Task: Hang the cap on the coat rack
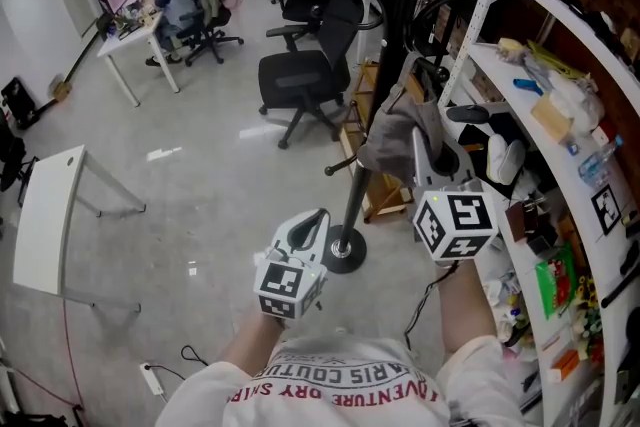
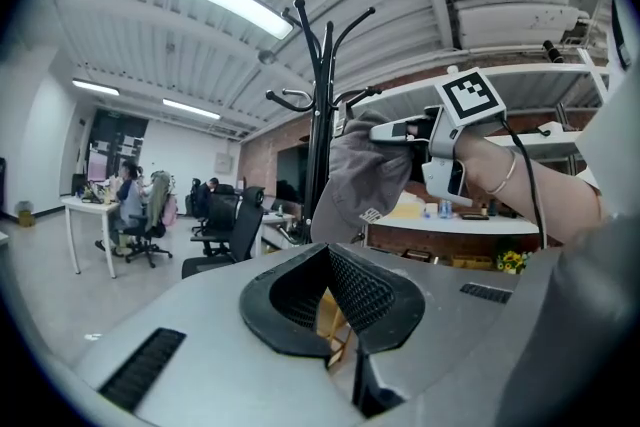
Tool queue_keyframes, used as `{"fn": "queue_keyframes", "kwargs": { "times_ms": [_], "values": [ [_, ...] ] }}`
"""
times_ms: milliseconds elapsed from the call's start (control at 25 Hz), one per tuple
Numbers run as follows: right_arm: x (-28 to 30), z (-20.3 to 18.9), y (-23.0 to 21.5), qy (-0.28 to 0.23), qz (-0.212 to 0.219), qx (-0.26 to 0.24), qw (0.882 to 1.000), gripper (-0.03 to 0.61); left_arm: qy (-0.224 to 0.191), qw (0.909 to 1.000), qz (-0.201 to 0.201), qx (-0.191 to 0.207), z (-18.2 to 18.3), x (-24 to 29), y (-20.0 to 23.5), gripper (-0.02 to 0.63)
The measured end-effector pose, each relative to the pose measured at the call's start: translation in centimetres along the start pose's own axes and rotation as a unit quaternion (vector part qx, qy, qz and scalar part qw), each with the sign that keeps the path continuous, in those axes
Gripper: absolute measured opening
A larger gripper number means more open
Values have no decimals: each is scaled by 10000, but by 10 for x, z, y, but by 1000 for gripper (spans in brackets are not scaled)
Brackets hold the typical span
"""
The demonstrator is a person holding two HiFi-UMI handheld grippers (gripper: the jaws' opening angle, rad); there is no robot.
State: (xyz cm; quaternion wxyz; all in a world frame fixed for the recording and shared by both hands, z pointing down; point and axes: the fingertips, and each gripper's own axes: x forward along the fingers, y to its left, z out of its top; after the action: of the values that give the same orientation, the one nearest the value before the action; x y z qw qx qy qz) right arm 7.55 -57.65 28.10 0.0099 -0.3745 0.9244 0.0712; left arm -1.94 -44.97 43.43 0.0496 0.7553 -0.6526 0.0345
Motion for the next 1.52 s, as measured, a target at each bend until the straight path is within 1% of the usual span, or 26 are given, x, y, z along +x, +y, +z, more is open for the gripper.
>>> {"fn": "queue_keyframes", "kwargs": {
  "times_ms": [160,360,400,440,480,640,720,840,880,920,1040,1160,1280,1520],
  "values": [
    [-2,-6,1,77,-46,58,9999,28,18,10000,7,-11,0,-5,1,6],
    [-10,-2,2,63,-113,308,9994,31,-22,10000,-24,-2,3,-10,3,6],
    [-11,0,2,41,-134,318,9994,46,-27,10000,-43,0,3,-10,2,6],
    [-13,2,2,-14,-181,294,9994,120,-29,10000,-70,6,3,-11,2,6],
    [-16,5,1,-88,-253,246,9993,174,-31,9999,-102,15,3,-12,1,6],
    [-37,20,6,-326,-468,19,9984,178,-104,9997,-202,58,10,-16,0,6],
    [-50,20,12,-380,-497,-26,9980,176,-158,9996,-233,72,14,-18,1,6],
    [-65,5,22,-363,-528,188,9978,167,-189,9993,-295,92,18,-21,3,6],
    [-69,-3,25,-332,-573,288,9974,115,-192,9992,-325,98,18,-21,3,6],
    [-73,-11,27,-287,-623,362,9970,46,-195,9991,-358,105,19,-21,3,6],
    [-83,-35,36,-106,-730,490,9961,26,-206,9987,-459,130,20,-23,3,6],
    [-93,-60,45,103,-865,654,9940,18,-242,9982,-533,132,23,-23,2,6],
    [-102,-81,55,306,-904,780,9924,15,-293,9977,-606,99,30,-23,0,6],
    [-106,-90,75,379,-897,711,9927,15,-444,9966,-686,112,40,-28,4,6]
  ]
}}
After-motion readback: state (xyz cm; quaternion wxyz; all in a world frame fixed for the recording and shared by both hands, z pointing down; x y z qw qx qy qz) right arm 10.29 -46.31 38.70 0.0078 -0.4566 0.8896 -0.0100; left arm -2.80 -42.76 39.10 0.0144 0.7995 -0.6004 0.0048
